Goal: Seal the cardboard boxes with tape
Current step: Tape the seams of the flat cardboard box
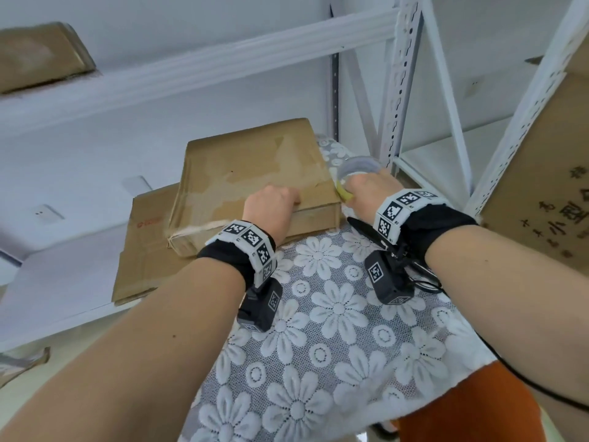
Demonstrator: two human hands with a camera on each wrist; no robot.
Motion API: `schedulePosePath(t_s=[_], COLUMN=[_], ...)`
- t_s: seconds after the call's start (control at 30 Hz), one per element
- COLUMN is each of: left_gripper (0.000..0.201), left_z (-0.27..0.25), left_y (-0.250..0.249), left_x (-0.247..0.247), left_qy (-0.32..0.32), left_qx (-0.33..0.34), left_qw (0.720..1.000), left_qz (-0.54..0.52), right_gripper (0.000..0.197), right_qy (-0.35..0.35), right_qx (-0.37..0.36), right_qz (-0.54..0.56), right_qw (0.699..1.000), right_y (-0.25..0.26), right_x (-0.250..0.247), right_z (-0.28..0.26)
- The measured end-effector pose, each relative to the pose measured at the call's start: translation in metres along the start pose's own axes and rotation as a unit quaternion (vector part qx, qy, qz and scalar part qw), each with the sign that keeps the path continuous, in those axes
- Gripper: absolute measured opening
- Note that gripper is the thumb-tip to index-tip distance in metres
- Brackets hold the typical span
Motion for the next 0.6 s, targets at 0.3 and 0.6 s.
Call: schedulePosePath(t_s=[0.3, 0.6], left_gripper=[0.027, 0.04], left_z=[-0.033, -0.043], left_y=[0.0, -0.032], left_x=[-0.01, 0.008], left_qy=[-0.003, 0.067], left_qx=[0.008, 0.031], left_qw=[1.0, 0.996], left_qz=[0.002, 0.047], right_gripper=[0.018, 0.024], right_qy=[0.0, 0.025], right_qx=[-0.006, 0.008], right_qz=[0.01, -0.018], right_qw=[1.0, 0.999], right_y=[0.01, 0.007], right_x=[0.01, 0.025], right_z=[-0.035, -0.047])
Point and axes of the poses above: each hand's wrist, its own z-axis towards the middle knuckle, its own x-axis out of the palm, y = z × x, the point moved 7 cm from there along z, towards the middle knuckle, and after that the axes turned 8 degrees about -z, right-handed, at the moved point
